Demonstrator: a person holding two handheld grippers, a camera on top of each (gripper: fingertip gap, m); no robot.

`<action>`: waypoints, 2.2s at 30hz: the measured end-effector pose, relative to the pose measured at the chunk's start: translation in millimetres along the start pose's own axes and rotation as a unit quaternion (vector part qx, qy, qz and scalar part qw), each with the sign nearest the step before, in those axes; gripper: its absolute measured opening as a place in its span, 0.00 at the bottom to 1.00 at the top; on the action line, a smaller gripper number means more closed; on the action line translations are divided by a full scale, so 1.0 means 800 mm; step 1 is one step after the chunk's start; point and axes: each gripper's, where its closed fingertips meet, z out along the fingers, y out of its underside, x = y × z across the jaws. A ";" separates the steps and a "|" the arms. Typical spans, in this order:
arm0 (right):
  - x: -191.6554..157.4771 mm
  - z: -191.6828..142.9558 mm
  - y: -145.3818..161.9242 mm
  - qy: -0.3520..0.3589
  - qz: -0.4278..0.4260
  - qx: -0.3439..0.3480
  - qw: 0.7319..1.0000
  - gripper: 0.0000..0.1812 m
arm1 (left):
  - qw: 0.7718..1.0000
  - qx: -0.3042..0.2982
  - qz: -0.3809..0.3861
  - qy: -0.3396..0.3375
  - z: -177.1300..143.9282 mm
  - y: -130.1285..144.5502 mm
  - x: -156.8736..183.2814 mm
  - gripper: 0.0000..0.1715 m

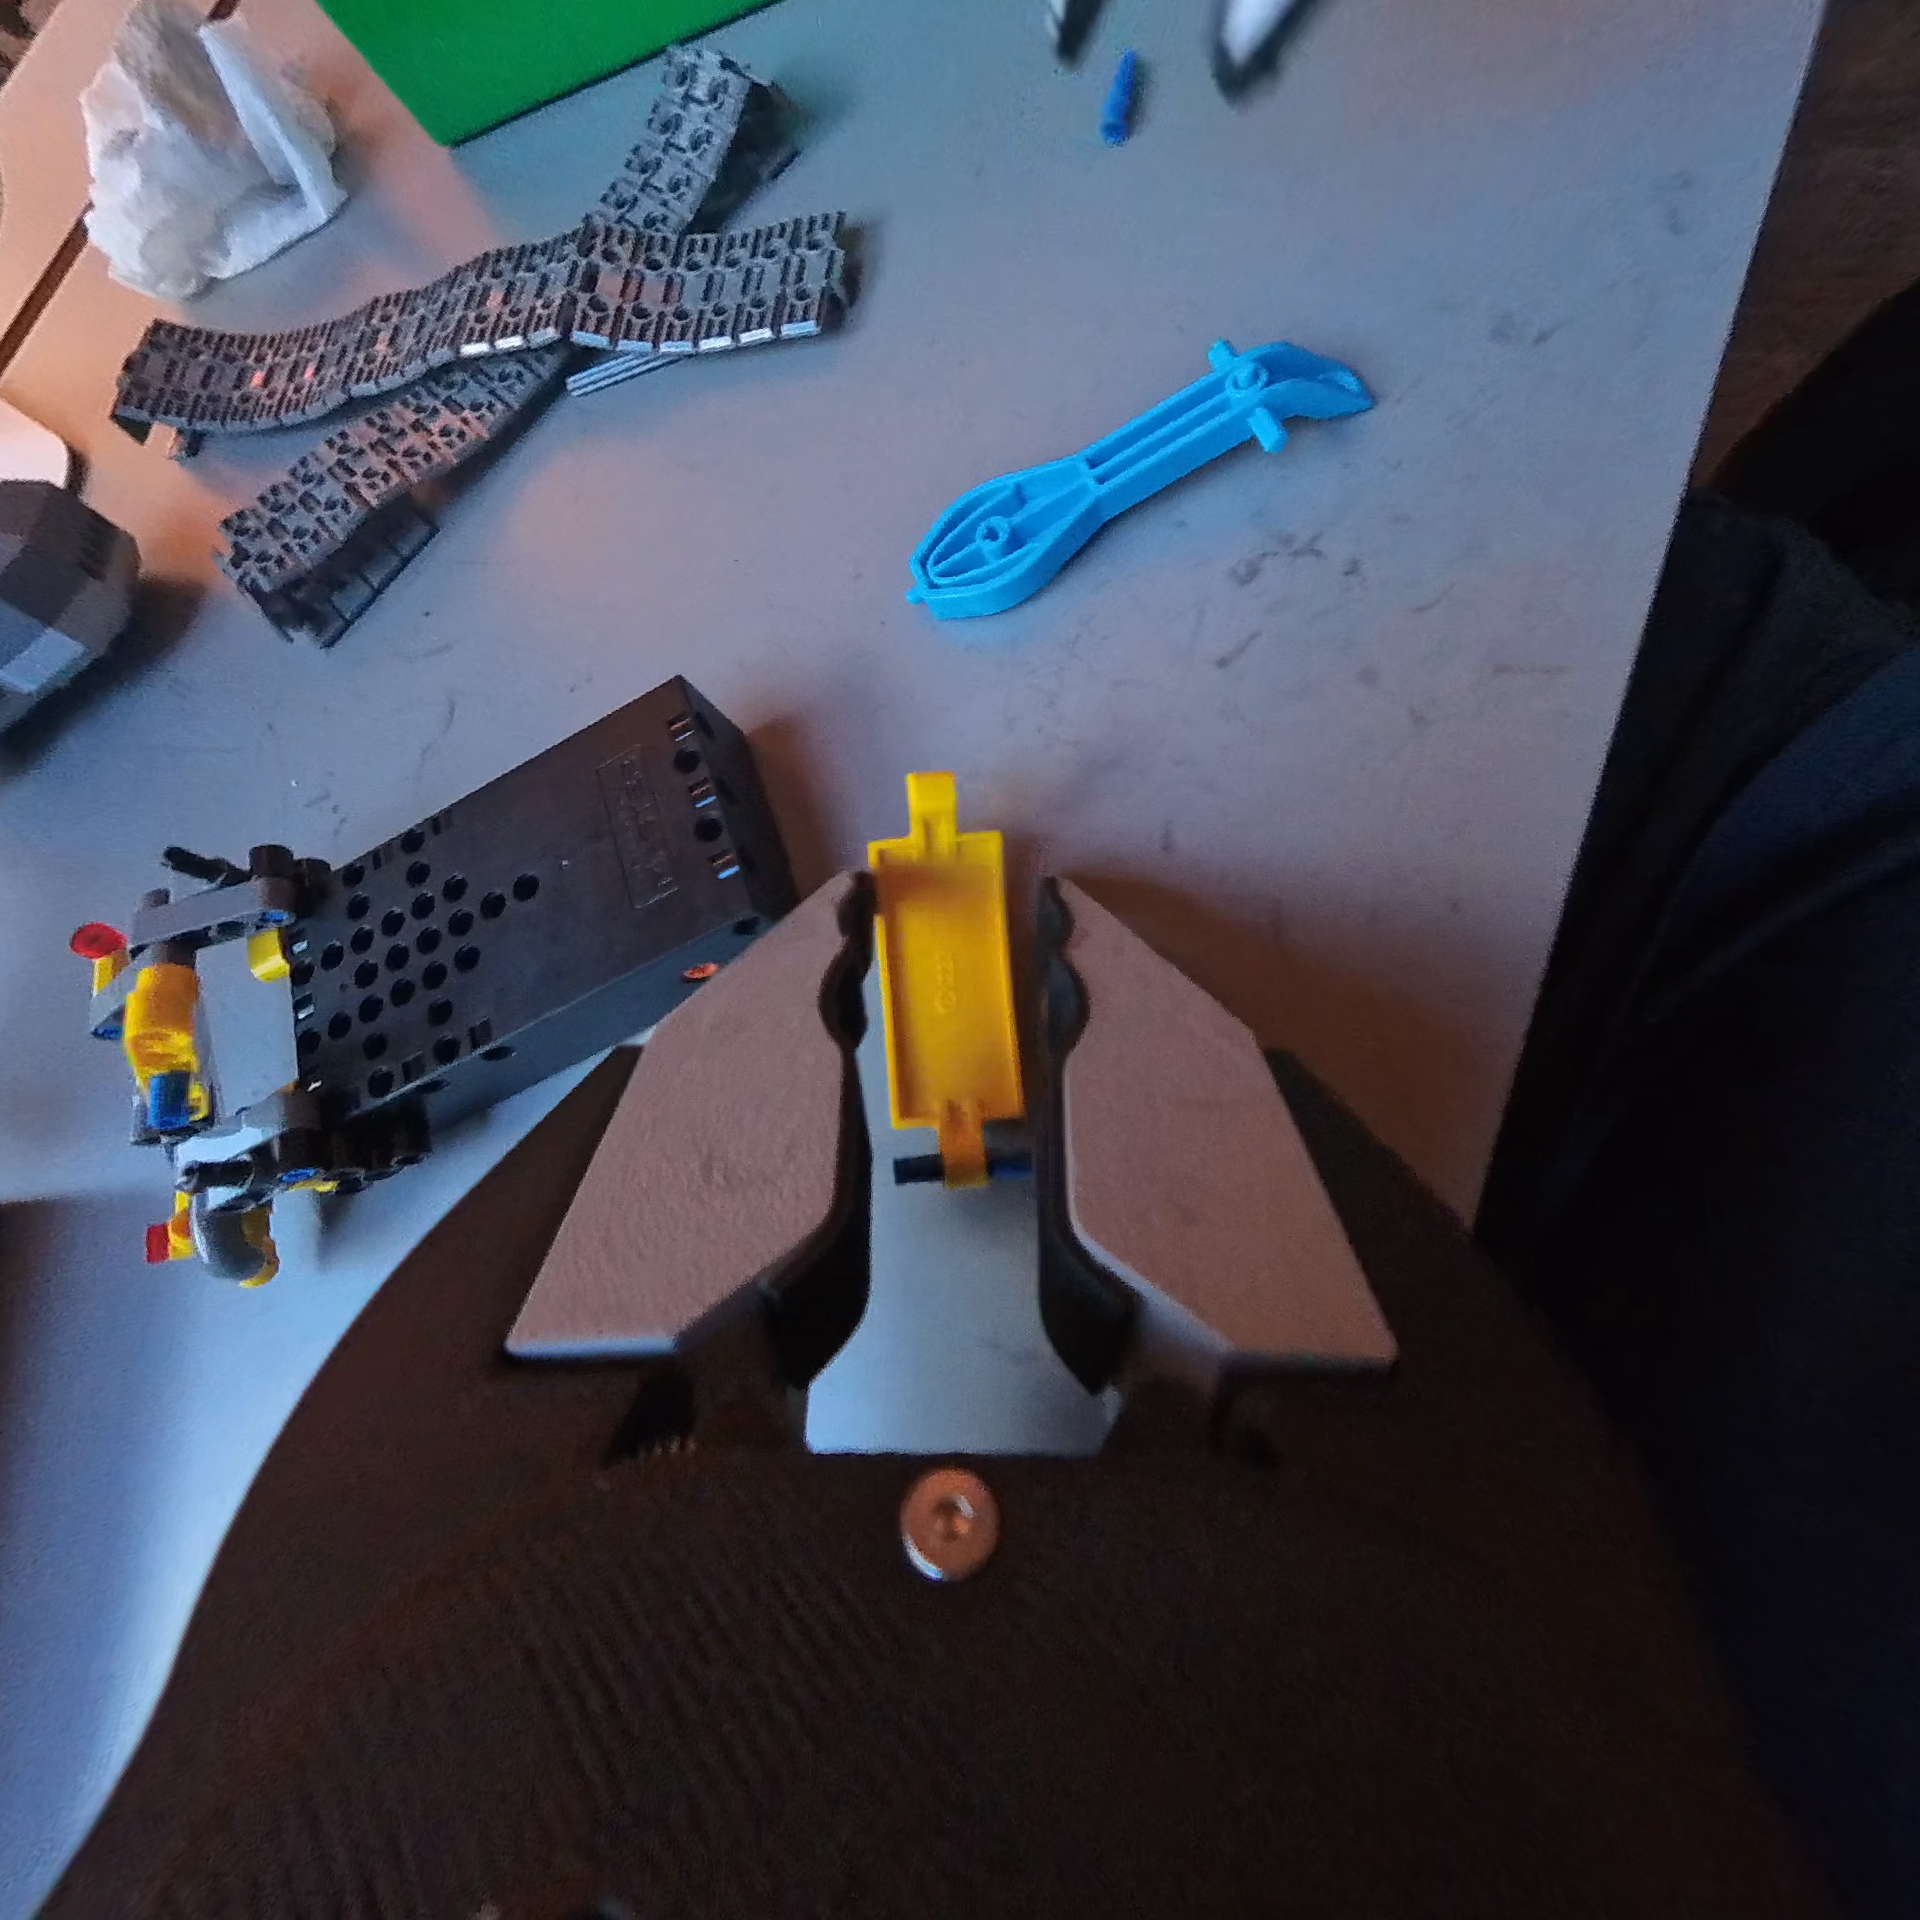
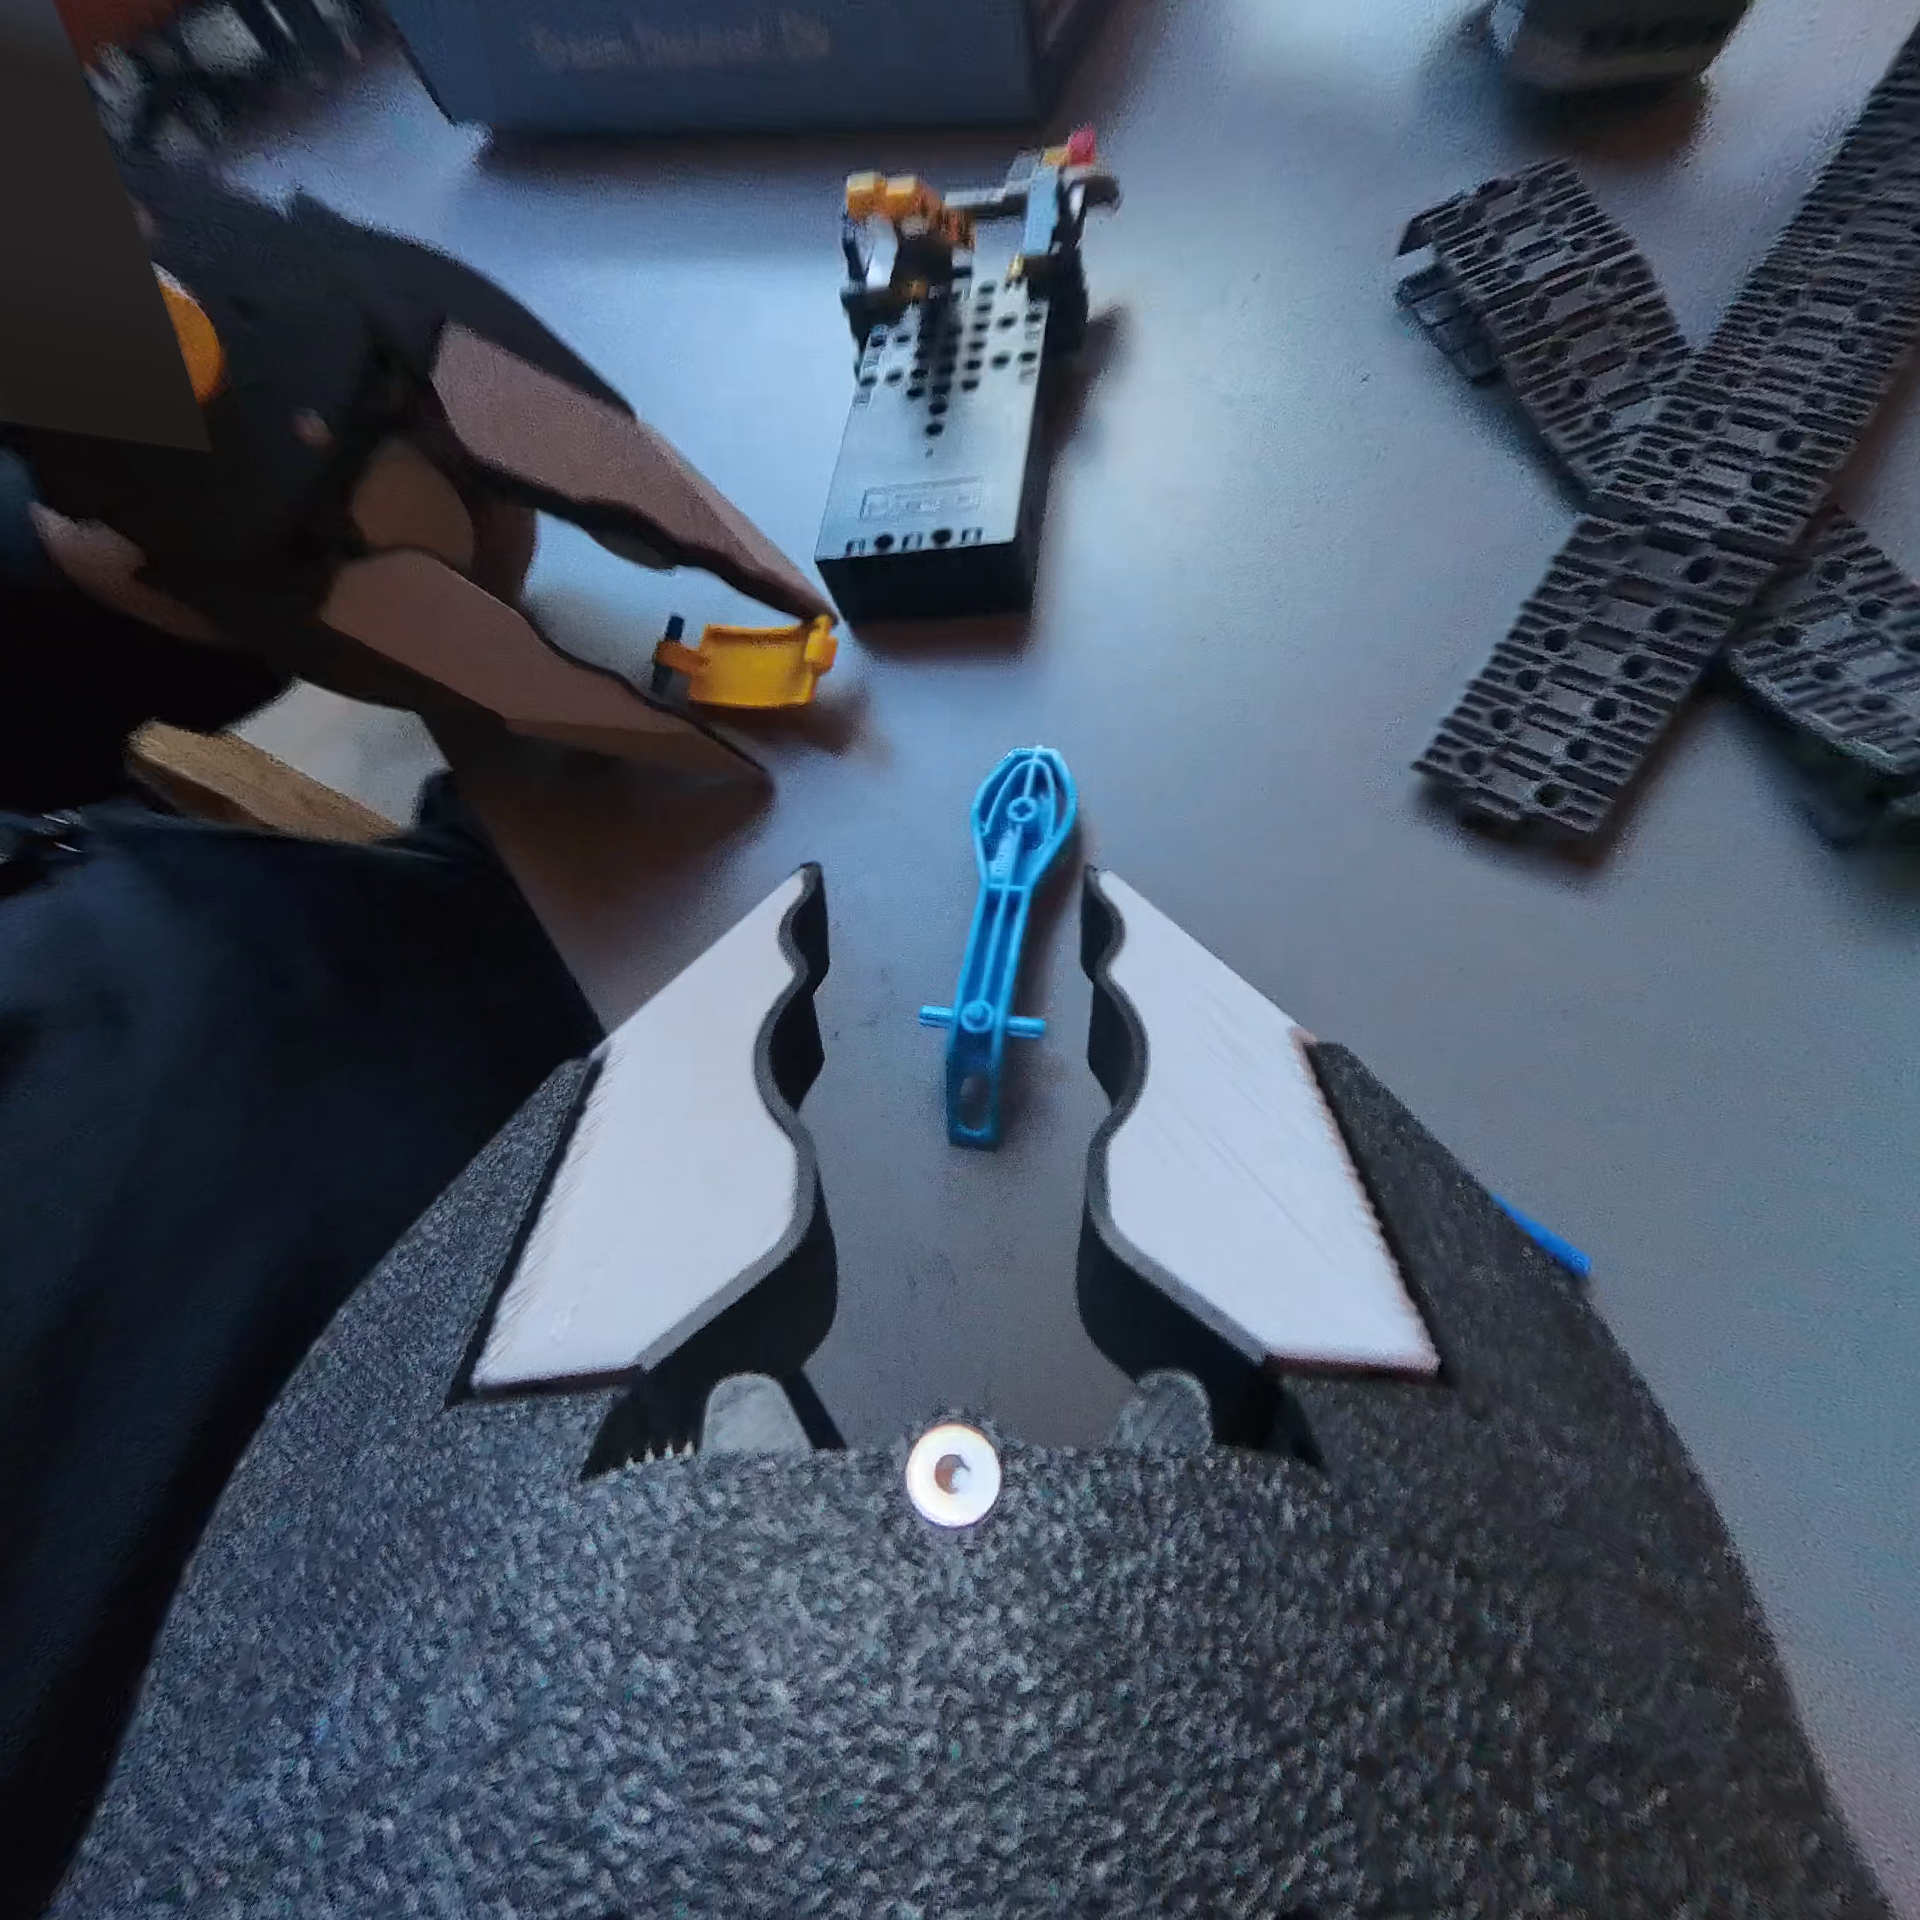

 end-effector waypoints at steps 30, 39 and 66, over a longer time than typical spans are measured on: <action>-0.078 0.059 0.054 -0.062 -0.184 -0.100 0.976 0.06 | 0.987 -0.019 0.088 0.132 -0.045 0.052 -0.018 0.13; -0.073 0.051 0.051 -0.060 -0.224 -0.089 0.969 0.06 | 0.971 0.005 0.167 0.174 -0.048 0.034 0.037 0.11; -0.067 0.056 0.051 -0.118 -0.305 -0.092 0.940 0.06 | 0.937 0.025 0.296 0.184 -0.036 0.019 -0.001 0.12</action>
